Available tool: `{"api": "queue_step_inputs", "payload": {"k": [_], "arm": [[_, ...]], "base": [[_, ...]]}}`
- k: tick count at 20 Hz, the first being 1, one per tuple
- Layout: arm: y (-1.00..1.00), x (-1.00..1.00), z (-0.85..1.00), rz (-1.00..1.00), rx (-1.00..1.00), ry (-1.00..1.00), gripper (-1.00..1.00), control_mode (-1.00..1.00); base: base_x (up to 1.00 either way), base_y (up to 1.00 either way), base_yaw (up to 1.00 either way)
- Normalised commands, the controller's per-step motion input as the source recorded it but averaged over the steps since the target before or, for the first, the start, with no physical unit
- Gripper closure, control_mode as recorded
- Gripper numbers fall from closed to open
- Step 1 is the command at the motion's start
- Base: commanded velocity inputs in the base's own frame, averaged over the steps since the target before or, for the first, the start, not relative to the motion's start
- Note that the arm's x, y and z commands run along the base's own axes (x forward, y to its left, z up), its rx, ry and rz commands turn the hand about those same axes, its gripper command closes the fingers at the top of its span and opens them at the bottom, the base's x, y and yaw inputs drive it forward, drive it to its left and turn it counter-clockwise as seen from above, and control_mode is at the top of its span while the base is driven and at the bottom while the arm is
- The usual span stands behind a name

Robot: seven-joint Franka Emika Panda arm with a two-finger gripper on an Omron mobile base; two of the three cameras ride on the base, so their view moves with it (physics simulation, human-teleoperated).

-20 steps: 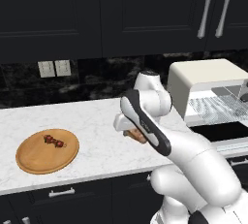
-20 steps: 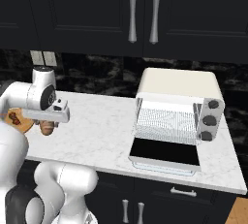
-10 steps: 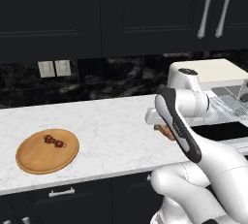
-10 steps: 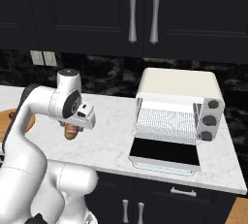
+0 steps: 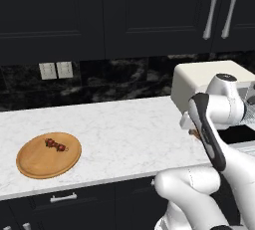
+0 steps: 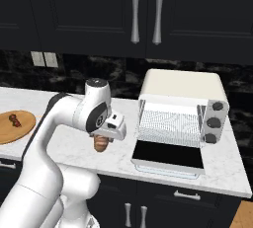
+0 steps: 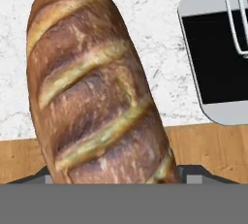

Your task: Pick up the kebab skewer and baguette bread, and place them inside the toaster oven. Close the toaster oven door and start by setting the timer.

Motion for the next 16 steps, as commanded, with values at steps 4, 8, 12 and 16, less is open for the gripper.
{"api": "queue_step_inputs", "payload": {"k": [4, 8, 12, 16], "arm": [[-1.0, 0.1, 0.14, 0.0, -0.01, 0.0, 1.0, -1.0], [-0.98, 0.32, 0.06, -0.01, 0.0, 0.0, 1.0, -1.0], [-0.47, 0.5, 0.08, -0.02, 0.0, 0.0, 1.0, -1.0], [-0.16, 0.51, 0.0, -0.06, 0.0, -0.04, 1.0, -1.0]], "base": [[0.0, 0.0, 0.0], [0.0, 0.0, 0.0], [0.0, 0.0, 0.0], [0.0, 0.0, 0.0]]}}
